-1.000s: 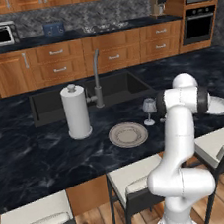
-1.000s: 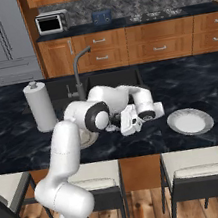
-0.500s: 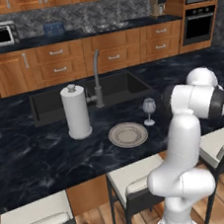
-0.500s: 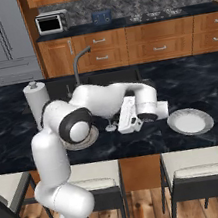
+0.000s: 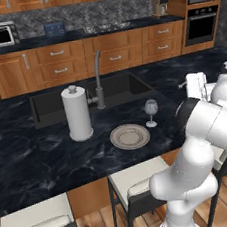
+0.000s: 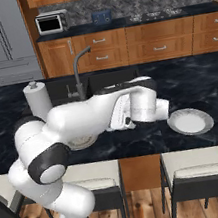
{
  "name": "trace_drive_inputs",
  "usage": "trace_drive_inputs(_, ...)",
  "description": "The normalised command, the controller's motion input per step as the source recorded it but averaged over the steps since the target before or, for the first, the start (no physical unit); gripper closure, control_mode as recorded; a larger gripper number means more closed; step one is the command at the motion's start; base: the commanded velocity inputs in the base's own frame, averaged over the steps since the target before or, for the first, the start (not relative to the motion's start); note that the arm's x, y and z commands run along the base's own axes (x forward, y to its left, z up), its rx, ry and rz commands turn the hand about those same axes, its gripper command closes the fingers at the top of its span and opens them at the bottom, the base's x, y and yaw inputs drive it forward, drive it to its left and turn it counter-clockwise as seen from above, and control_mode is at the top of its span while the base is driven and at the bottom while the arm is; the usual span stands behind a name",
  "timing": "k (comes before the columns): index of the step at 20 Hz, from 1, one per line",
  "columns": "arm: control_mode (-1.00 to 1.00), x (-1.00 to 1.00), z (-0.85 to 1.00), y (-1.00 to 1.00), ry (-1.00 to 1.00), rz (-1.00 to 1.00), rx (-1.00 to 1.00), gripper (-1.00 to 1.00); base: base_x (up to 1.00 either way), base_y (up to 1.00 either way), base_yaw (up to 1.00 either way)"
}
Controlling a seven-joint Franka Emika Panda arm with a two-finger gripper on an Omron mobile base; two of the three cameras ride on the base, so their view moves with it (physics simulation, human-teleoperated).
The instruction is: Retrieve the wine glasses from the counter and place one next to each plate.
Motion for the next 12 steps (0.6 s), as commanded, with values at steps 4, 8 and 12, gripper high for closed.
trace_drive_inputs(4,-1.0,-0.84,1.0,0.11,-0.36,0.04,0.0,-1.0,0.0,0.0,0.0)
trace_drive_inputs(8,-1.0,-0.83,1.0,0.19,-0.33,0.05,0.0,-1.0,0.0,0.0,0.0)
trace_drive_inputs(12,-1.0,-0.97,1.0,0.24,-0.34,0.04,0.0,-1.0,0.0,0.0,0.0)
